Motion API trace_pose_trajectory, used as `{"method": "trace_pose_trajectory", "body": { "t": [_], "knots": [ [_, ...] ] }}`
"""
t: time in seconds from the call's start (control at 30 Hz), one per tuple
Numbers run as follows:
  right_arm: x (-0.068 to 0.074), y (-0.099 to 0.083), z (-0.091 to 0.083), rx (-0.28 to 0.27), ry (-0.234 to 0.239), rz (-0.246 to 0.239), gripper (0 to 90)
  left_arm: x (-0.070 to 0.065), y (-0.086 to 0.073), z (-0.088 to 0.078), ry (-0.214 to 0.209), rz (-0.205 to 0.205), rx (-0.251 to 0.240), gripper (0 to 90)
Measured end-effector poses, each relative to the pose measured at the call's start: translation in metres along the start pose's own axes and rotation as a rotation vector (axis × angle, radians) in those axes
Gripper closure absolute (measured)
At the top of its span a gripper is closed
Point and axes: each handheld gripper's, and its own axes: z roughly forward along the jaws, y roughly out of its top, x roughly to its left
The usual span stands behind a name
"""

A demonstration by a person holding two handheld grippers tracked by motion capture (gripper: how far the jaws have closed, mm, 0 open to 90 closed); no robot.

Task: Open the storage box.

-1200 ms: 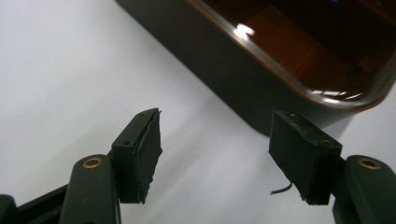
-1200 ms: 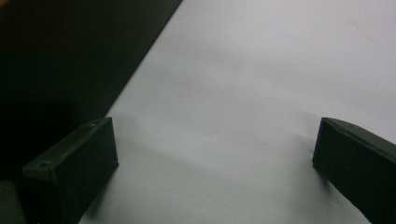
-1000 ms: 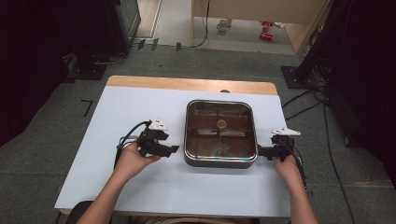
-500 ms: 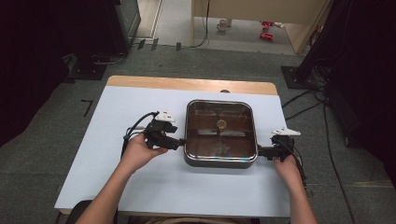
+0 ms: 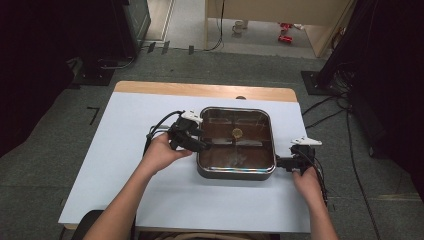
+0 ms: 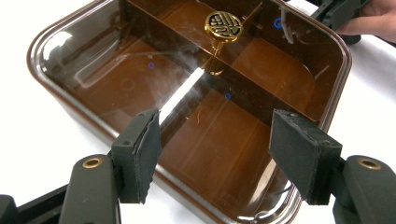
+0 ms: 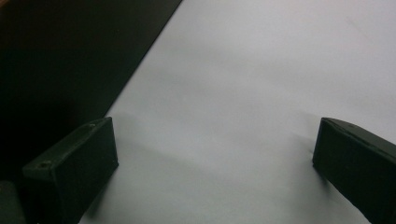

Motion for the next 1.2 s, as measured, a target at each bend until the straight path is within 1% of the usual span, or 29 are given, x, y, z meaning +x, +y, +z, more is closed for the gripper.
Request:
{"method": "trace_pose_trajectory", "body": {
  "t": [0.17,0.33,0.53,0.6,0.67,0.73,0.8,0.83,0.87,0.97,1.03,1.1,1.13,1.2],
  "knots": [
    [0.0,0.0,0.0,-0.001,0.0,-0.001,0.0,-0.001,0.011,0.007,-0.019,0.01,-0.007,34.0],
    [0.0,0.0,0.0,0.0,0.0,0.001,0.0,-0.002,0.019,0.015,-0.02,0.026,-0.01,34.4],
    [0.0,0.0,0.0,0.0,0.0,0.002,0.0,-0.002,0.027,0.024,-0.026,0.029,-0.037,36.1],
    [0.0,0.0,0.0,-0.001,0.0,0.002,0.0,-0.001,0.03,0.028,-0.04,0.026,-0.041,36.4],
    [0.0,0.0,0.0,-0.001,0.0,0.002,0.0,-0.002,0.031,0.033,-0.051,0.026,-0.045,37.0],
    [0.0,0.0,0.0,-0.001,0.001,0.002,0.0,-0.002,0.032,0.039,-0.055,0.032,-0.038,37.2],
    [0.0,0.0,0.0,0.0,0.001,0.003,0.0,-0.003,0.034,0.045,-0.053,0.044,-0.034,37.2],
    [0.0,0.0,0.0,0.0,0.001,0.003,0.0,-0.003,0.034,0.045,-0.053,0.044,-0.034,37.2],
    [0.0,0.0,0.0,0.0,0.001,0.003,0.0,-0.003,0.036,0.049,-0.051,0.048,-0.034,37.2],
    [0.0,0.0,0.0,0.001,0.001,0.003,0.0,-0.002,0.039,0.059,-0.044,0.055,-0.051,37.7],
    [0.0,0.0,0.0,0.001,0.001,0.003,0.0,-0.001,0.04,0.065,-0.041,0.06,-0.05,38.2],
    [0.0,0.0,0.0,0.001,0.001,0.003,0.0,-0.001,0.041,0.071,-0.044,0.062,-0.048,38.8],
    [0.0,0.0,0.0,0.001,0.001,0.003,0.0,-0.001,0.041,0.071,-0.044,0.062,-0.048,38.9],
    [0.0,0.0,0.0,0.001,0.001,0.003,0.0,0.0,0.042,0.079,-0.049,0.056,-0.053,39.3]
  ]
}}
